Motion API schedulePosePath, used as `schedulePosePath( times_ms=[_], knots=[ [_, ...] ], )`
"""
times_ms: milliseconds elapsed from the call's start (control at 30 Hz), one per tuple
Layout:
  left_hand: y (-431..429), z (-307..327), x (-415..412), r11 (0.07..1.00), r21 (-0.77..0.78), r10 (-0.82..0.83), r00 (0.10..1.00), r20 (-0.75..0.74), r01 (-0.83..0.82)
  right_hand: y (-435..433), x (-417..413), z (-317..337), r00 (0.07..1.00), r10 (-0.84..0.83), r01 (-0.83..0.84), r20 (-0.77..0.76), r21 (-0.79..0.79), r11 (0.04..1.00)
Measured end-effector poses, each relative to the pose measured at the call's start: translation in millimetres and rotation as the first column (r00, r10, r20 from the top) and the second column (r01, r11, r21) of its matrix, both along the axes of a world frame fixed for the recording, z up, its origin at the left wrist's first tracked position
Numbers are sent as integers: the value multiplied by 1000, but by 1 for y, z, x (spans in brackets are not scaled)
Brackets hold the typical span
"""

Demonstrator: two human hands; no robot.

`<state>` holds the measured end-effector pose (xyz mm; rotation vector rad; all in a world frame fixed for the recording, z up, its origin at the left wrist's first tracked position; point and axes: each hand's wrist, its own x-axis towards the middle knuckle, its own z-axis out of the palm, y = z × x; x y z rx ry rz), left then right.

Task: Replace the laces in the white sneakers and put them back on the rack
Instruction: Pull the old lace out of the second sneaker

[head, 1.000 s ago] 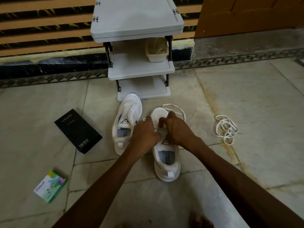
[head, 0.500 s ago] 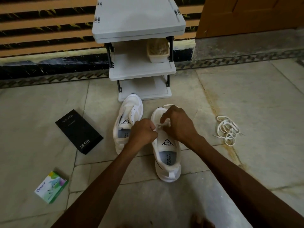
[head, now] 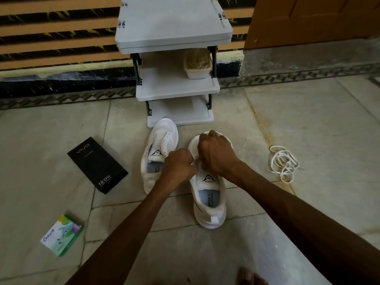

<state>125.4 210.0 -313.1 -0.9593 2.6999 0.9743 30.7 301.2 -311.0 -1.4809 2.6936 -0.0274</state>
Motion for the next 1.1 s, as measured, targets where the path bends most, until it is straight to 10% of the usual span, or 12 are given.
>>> schedulePosePath(
  times_ms=[100,167,233,300,333,400,533,667,767,900,1100],
  knots=[
    [-3,-3,-2,1000,1,-8,999,34,8,7,-21,17,962,-234,265,138,-284,921],
    [-4,-4,-3,1000,10,-1,999,49,1,11,-40,25,828,-299,538,475,-519,664],
    [-4,-4,-3,1000,22,5,999,51,-6,11,-50,28,410,-31,861,911,-376,342],
    [-4,-6,-3,999,33,15,999,35,-16,9,-43,22,-43,293,952,955,-50,302],
    [-5,-7,-3,999,35,16,1000,26,-17,8,-36,19,-128,328,939,936,8,343],
    [-5,-8,-3,999,36,20,1000,14,-20,7,-27,12,0,147,879,989,-71,472],
    [-6,-9,-2,998,51,31,999,8,-32,5,-18,-2,832,-172,283,528,-136,950],
    [-6,-9,-1,999,44,4,1000,11,-5,3,-5,-7,963,-93,92,252,17,996],
    [-8,-11,0,999,52,12,1000,9,-13,6,-21,7,873,-214,368,438,-306,878],
    [-8,-13,1,998,60,37,999,-9,-36,18,-54,44,315,48,915,948,-317,250],
    [-6,-12,-1,999,36,29,1000,8,-29,14,-47,39,-159,509,971,846,42,234]
  ],
)
